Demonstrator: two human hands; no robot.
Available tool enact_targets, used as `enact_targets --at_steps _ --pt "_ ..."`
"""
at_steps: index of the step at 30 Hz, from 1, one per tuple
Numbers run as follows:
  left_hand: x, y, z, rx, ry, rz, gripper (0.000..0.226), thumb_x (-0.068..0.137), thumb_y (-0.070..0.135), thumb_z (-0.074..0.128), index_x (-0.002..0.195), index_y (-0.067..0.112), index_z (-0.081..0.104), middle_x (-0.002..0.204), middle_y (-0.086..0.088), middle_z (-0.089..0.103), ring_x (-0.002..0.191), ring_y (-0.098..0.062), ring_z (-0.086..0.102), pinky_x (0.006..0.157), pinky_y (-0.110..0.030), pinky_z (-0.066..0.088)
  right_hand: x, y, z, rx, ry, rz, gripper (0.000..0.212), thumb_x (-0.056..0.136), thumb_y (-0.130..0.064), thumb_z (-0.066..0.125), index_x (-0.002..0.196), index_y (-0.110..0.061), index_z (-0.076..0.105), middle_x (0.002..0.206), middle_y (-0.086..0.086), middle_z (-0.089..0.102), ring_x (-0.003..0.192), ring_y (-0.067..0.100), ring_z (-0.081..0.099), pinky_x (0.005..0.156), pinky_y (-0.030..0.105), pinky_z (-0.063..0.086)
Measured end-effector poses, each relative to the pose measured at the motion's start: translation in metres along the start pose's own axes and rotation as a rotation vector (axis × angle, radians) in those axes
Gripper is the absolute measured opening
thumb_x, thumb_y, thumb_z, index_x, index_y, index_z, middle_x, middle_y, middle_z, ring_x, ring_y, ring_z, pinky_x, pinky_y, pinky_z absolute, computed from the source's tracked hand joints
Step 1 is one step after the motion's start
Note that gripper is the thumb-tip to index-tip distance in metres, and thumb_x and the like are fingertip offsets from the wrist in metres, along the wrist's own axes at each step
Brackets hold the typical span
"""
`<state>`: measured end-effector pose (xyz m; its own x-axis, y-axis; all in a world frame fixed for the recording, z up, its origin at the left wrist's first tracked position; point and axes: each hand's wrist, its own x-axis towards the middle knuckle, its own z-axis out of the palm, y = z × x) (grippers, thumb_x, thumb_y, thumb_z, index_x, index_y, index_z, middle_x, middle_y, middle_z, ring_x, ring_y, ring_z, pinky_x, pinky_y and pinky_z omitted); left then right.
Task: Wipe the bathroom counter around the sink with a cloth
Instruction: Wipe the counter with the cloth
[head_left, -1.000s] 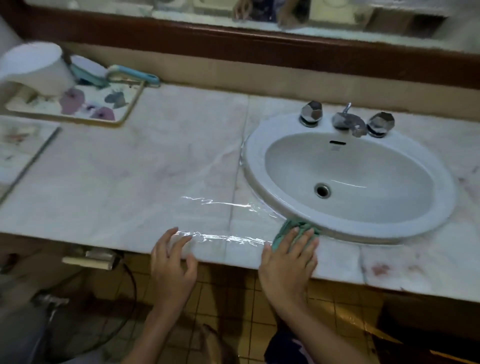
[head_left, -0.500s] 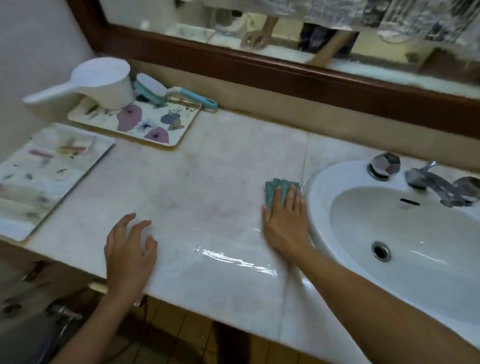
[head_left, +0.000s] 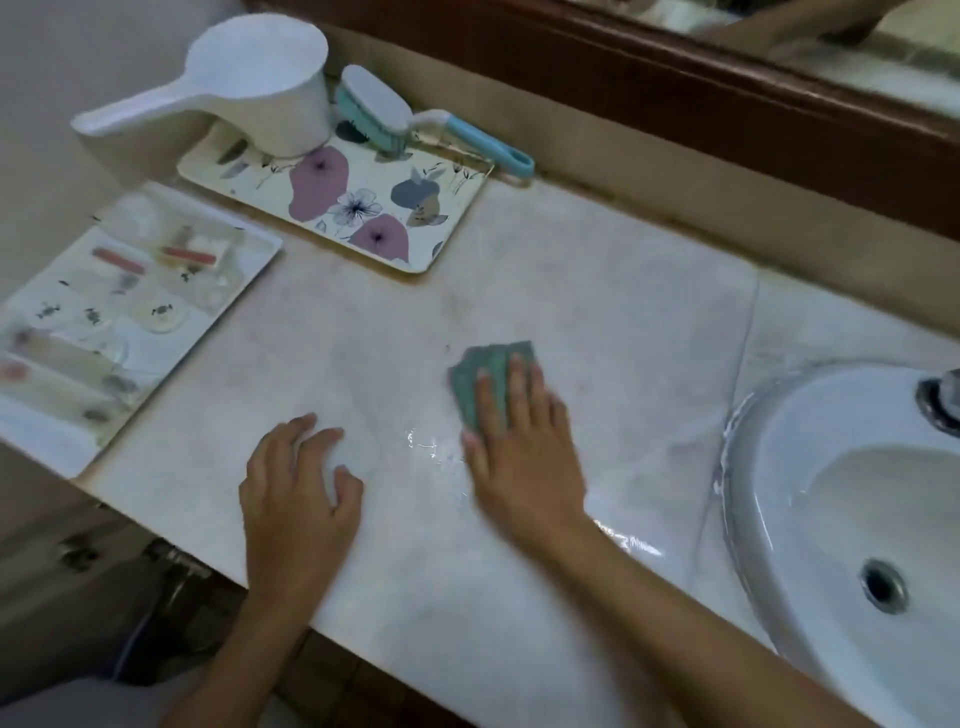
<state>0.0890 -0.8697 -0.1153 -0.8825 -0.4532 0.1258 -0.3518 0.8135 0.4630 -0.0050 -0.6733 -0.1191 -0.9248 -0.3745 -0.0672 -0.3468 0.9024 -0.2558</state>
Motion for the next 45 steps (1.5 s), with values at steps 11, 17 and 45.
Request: enact_targets --at_steps 11,17,45 --pt "0.002 0.001 -0.004 -0.007 0.016 0.000 0.038 0.081 0.020 0.053 0.119 0.016 0.060 0.135 -0.003 0.050 0.127 -0.027 0.042 0.098 -0.042 0.037 0.042 0.094 -0.031 -0.093 0.062 0.227 0.060 0.098 -0.043 0.021 0.153 -0.020 0.020 0.160 0.016 0.014 0.146 0.033 0.013 0.112 0.048 0.026" --pt "0.005 -0.009 -0.005 -0.229 0.057 -0.033 0.029 0.083 0.012 0.054 0.109 0.015 0.066 0.131 -0.002 0.053 0.125 -0.022 0.045 0.105 -0.036 0.038 0.063 -0.077 0.020 0.029 0.043 0.012 0.060 0.100 -0.041 0.021 0.154 -0.018 0.012 0.161 0.015 0.002 0.148 0.032 -0.001 0.117 0.047 0.013" --pt "0.020 -0.082 -0.030 -0.164 0.108 -0.045 0.024 0.078 0.016 0.055 0.100 0.017 0.066 0.124 -0.003 0.057 0.108 -0.027 0.049 0.085 -0.029 0.032 -0.077 0.046 -0.023 -0.184 -0.111 -0.061 0.059 0.097 -0.048 0.018 0.153 -0.030 0.012 0.162 0.003 0.010 0.149 0.020 0.009 0.111 0.047 0.027"
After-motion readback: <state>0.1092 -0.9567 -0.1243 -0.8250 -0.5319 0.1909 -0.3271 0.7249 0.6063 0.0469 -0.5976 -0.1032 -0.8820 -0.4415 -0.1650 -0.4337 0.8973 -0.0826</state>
